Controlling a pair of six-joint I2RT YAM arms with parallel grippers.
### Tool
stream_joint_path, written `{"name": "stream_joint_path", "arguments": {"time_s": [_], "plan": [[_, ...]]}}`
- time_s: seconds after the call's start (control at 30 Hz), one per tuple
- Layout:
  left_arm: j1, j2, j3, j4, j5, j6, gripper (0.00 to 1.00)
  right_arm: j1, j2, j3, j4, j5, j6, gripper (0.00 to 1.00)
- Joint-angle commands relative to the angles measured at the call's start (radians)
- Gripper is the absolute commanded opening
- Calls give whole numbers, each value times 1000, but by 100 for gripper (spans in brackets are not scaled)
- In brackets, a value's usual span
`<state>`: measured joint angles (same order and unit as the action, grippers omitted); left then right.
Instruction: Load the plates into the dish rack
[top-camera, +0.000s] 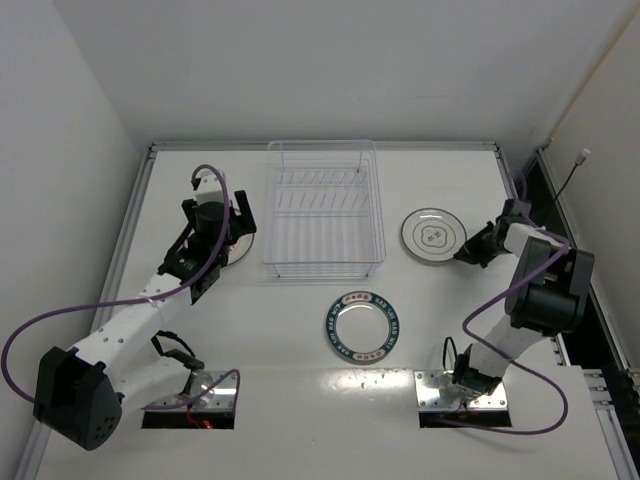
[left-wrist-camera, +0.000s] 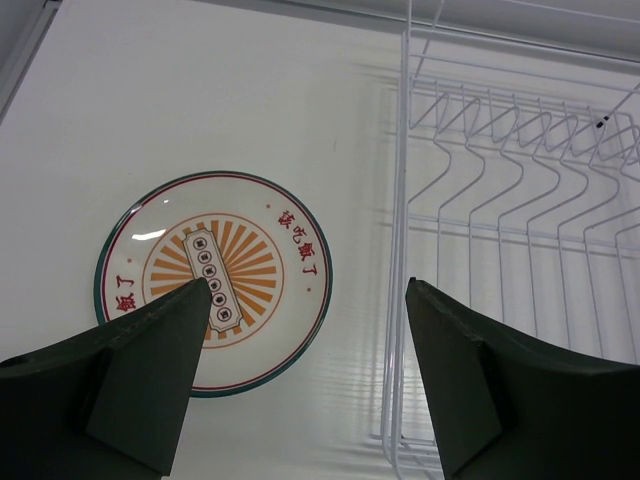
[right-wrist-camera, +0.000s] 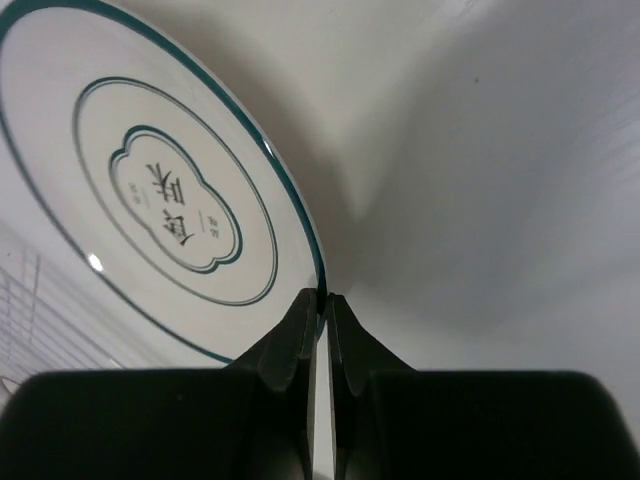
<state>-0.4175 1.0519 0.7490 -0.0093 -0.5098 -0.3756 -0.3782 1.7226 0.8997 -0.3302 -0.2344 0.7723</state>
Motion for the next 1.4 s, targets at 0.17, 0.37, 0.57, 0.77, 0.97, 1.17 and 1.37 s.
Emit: {"name": "stream_joint_path", "arguments": {"time_s": [0.17,0.37,0.57,0.77,0.97,1.17,1.37], "plan": [[-6,7,21,40,-9,-11,76,25,-342,143,-114,116,-93,0],[-6,7,12,31,-9,-11,76,35,-386,90,-138,136,-103,0],[-6,7,3,31,-18,-11,76,25,-396,-64,-82,136,-103,0],[-6,7,3,31,-18,-11,76,25,-414,-122,-64,147,-113,0],[-6,7,3,31,-18,-11,76,25,-405,-122,-73,167,-122,0],[-6,7,3,31,-18,-11,76,6,-333,-113,-95,178,-122,50],[-6,7,3,31,-18,-11,76,-36,-195,-50,-147,167,-122,77]]}}
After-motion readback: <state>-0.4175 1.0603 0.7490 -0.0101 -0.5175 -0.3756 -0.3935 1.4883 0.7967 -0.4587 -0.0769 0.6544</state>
